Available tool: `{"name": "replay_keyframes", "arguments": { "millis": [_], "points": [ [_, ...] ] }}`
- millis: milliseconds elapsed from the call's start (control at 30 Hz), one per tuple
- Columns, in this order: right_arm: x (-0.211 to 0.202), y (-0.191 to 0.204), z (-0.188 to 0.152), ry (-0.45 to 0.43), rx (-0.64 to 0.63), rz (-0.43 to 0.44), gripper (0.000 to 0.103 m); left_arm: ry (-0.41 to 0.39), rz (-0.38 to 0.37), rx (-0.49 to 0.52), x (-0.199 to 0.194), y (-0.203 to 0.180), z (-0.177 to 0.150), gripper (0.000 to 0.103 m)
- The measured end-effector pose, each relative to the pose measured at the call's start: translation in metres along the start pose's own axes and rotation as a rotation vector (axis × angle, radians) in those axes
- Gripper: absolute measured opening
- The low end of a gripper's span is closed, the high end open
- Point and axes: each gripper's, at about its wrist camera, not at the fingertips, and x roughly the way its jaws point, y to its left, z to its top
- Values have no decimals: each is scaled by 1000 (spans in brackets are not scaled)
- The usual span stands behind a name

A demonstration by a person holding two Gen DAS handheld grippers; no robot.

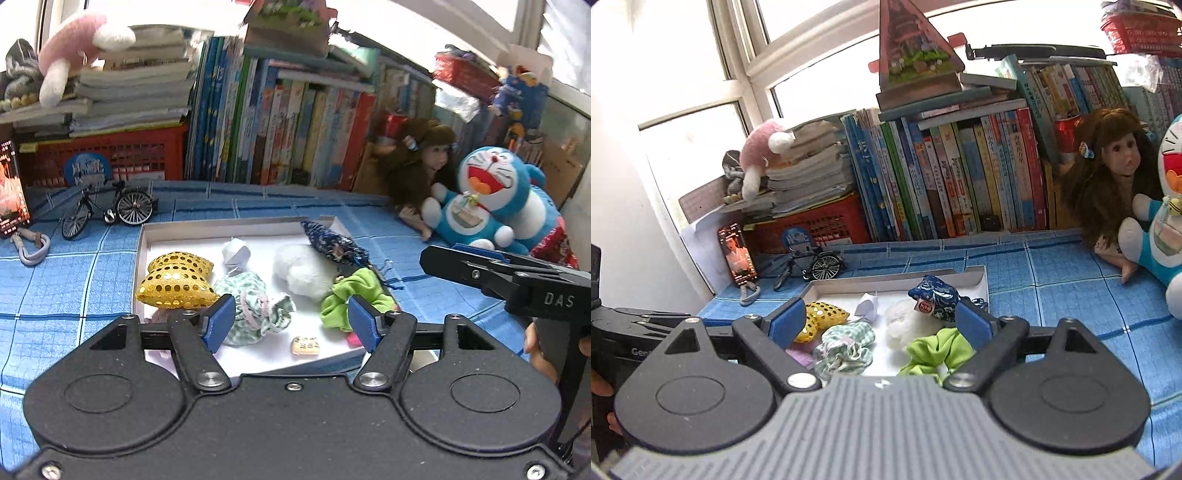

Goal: Organize soft objects
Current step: 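Withdraw both grippers from the tray toward the remaining items on the table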

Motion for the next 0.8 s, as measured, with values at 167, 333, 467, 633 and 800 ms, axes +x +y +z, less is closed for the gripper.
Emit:
{"name": "replay_keyframes", "arguments": {
  "millis": [167, 333, 467, 633, 800],
  "points": [
    [-20, 1, -11, -21, -18, -4, 94, -74, -6, 42, -24, -15, -22, 68],
    [-40, 0, -21, -47, -25, -10, 94, -129, 15, 81, -38, -26, -46, 69],
    [-54, -1, -31, -74, -26, -22, 95, -166, 19, 101, -47, -33, -61, 69],
    [-65, -3, -46, -95, -21, -46, 95, -207, 24, 60, -56, -36, -82, 70],
    [-72, 0, -63, -110, -44, -80, 95, -241, 46, 42, -63, -39, -101, 70]
  ]
}}
